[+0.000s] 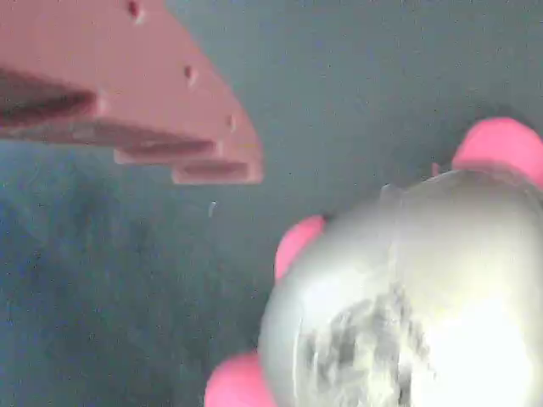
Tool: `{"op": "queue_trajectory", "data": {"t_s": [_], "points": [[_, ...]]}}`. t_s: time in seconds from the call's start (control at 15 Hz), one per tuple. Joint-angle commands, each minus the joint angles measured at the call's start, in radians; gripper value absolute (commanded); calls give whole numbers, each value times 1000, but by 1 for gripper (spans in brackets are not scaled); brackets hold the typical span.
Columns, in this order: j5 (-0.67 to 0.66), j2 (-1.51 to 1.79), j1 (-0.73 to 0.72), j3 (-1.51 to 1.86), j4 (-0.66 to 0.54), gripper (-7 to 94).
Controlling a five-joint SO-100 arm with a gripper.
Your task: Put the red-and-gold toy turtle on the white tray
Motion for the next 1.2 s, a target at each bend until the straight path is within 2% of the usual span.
{"op": "queue_trajectory", "data": {"t_s": [0.0, 0.53, 1.13], "points": [[-494, 71, 9, 78, -107, 62], [-502, 34, -12, 103, -100, 62], [-502, 38, -25, 236, -175, 62]]}}
